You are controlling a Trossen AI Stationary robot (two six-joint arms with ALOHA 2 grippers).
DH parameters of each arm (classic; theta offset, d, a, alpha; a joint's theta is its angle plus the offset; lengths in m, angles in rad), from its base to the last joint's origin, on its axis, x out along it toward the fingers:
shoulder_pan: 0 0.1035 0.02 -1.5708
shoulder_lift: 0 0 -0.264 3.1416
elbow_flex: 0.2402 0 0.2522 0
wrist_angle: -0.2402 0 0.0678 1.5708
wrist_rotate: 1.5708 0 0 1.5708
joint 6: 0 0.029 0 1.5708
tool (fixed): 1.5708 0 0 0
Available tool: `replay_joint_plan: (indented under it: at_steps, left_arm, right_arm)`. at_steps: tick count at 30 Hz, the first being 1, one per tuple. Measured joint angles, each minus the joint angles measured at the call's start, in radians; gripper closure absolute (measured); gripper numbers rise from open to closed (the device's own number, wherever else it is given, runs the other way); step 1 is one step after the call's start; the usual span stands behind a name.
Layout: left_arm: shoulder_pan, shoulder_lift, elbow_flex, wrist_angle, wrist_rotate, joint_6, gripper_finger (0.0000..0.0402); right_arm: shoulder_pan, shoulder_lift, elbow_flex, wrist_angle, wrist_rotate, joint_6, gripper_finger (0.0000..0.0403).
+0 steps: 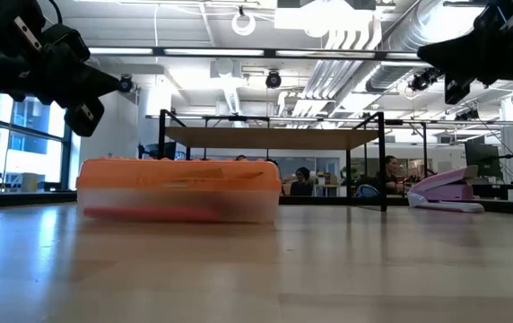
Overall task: Pack school essentials
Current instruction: Return to Home Position
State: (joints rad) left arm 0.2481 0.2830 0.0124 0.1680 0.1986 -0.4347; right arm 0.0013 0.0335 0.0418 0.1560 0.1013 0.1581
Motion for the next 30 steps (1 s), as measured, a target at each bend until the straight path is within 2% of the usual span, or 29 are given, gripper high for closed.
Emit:
replay_joint_plan:
  at_steps: [2, 7, 12, 18, 30]
  left_arm:
    - [0.000, 0.000, 0.000, 0.000, 0.000, 0.000, 0.0401]
    - [0.000, 0.000, 0.001, -0.001, 0.000, 0.000, 0.0401]
    - [0.000, 0.000, 0.001, 0.000, 0.000, 0.000, 0.0401]
    - [0.000, 0.000, 0.001, 0.000, 0.000, 0.000, 0.0401]
    - [0.000, 0.000, 0.001, 0.000, 0.000, 0.000, 0.0399]
  right_arm:
    - [-0.011, -0.033, 0.000, -0.037, 0.000, 0.018, 0.0402]
    - [-0.027, -0.023, 0.008, -0.085, 0.006, 0.034, 0.0402]
    - [-0.042, -0.022, 0.008, -0.187, 0.107, 0.174, 0.0402]
    - [-0.041, -0.021, 0.009, -0.229, 0.114, 0.307, 0.0402]
    - [-0.040, -0.021, 0.010, -0.231, 0.112, 0.271, 0.0402]
